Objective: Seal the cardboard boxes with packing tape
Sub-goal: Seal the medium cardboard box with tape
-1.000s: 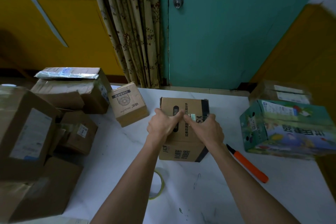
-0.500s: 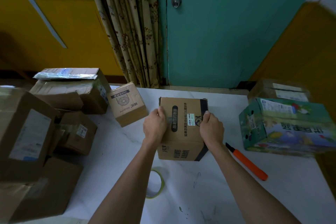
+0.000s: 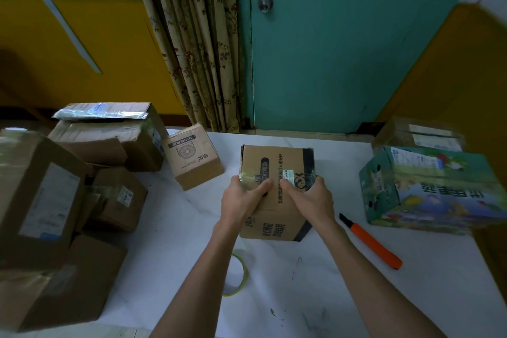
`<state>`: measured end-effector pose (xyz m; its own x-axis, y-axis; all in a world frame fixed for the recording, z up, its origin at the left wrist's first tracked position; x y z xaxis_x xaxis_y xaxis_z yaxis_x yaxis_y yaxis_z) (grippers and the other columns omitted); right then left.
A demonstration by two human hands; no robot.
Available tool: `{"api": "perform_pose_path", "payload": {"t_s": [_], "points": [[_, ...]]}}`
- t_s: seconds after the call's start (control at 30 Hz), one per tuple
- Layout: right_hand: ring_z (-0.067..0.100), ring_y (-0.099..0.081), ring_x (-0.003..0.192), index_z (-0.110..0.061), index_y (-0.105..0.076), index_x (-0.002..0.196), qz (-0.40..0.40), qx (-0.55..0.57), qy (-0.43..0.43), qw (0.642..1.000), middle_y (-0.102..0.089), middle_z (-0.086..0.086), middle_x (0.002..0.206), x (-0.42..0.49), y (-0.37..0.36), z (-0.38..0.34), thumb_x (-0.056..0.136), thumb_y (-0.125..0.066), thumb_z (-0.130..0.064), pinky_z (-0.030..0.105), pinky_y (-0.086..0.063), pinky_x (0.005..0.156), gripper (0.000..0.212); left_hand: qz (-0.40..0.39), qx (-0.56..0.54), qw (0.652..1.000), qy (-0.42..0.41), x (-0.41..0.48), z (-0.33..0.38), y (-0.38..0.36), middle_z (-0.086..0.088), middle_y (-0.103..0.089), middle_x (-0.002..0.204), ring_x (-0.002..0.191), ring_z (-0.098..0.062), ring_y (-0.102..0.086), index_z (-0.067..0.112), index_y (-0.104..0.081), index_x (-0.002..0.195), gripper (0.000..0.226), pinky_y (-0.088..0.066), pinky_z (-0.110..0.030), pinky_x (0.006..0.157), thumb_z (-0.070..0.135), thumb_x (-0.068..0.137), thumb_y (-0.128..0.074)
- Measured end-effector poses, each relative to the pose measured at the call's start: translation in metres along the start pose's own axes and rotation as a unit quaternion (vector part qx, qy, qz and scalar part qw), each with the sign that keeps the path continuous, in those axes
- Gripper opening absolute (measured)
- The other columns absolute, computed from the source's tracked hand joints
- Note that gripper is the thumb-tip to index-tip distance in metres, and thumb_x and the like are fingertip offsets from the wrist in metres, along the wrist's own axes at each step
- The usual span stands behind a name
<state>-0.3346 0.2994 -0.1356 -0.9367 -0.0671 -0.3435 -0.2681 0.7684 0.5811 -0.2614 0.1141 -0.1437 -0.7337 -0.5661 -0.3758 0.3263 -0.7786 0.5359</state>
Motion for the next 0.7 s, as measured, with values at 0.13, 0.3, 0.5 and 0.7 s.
{"api": "perform_pose_path", "payload": {"t_s": [0.13,0.3,0.5,0.7], "points": [[0.003,-0.059,0.08,-0.015,-0.055,0.108,-0.007,0.027,0.037,0.999,-0.064,-0.005,0.095,-0.002,0.0,0.003,0.092,-0.062,-0.048,0.022,-0.046,0.059,0.037,0.028,0.057,0.997,-0.045,0.002,0.001,0.004,-0.001,-0.067,0.097,0.082,-0.017,-0.061,0.011,-0.059,0.109,0.051,-0.042,-0.028,0.06,0.06,0.099,-0.046],[0.008,-0.05,0.056,-0.011,-0.052,0.074,0.06,0.055,0.082,0.993,-0.057,0.0,0.066,-0.006,0.012,0.009,0.106,-0.038,-0.029,0.019,-0.035,0.046,0.039,0.029,0.073,0.995,-0.062,0.0,0.004,0.007,-0.005,-0.063,0.095,0.084,-0.021,-0.058,0.009,-0.058,0.104,0.048,-0.041,-0.032,0.069,0.049,0.108,-0.032],[0.017,-0.043,0.058,-0.01,-0.043,0.064,0.064,0.086,0.031,0.994,-0.046,0.005,0.06,0.002,0.02,0.01,0.107,-0.034,-0.03,0.029,-0.03,0.052,0.047,0.006,0.068,0.998,-0.005,0.02,0.003,0.015,-0.012,-0.064,0.09,0.078,-0.023,-0.058,0.008,-0.058,0.08,0.049,-0.048,-0.036,0.073,0.037,0.108,-0.03],[0.022,-0.052,0.068,-0.006,-0.051,0.074,-0.015,0.041,-0.021,0.999,-0.057,0.011,0.074,0.014,0.006,0.007,0.105,-0.021,-0.051,0.031,-0.037,0.06,0.062,0.0,0.069,0.998,0.015,0.027,0.005,0.005,-0.011,-0.067,0.092,0.08,-0.024,-0.064,0.007,-0.064,0.096,0.069,-0.053,-0.034,0.069,0.066,0.101,-0.03]]}}
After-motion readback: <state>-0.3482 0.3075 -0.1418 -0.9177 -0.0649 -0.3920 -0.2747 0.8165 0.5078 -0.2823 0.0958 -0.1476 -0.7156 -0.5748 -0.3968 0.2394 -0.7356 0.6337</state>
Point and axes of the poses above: each hand's wrist, its own x-axis towards the middle knuckle, its own y-axis out of the back of the hand, z = x × y, the point moved 6 cm from there along x, towards the middle knuckle
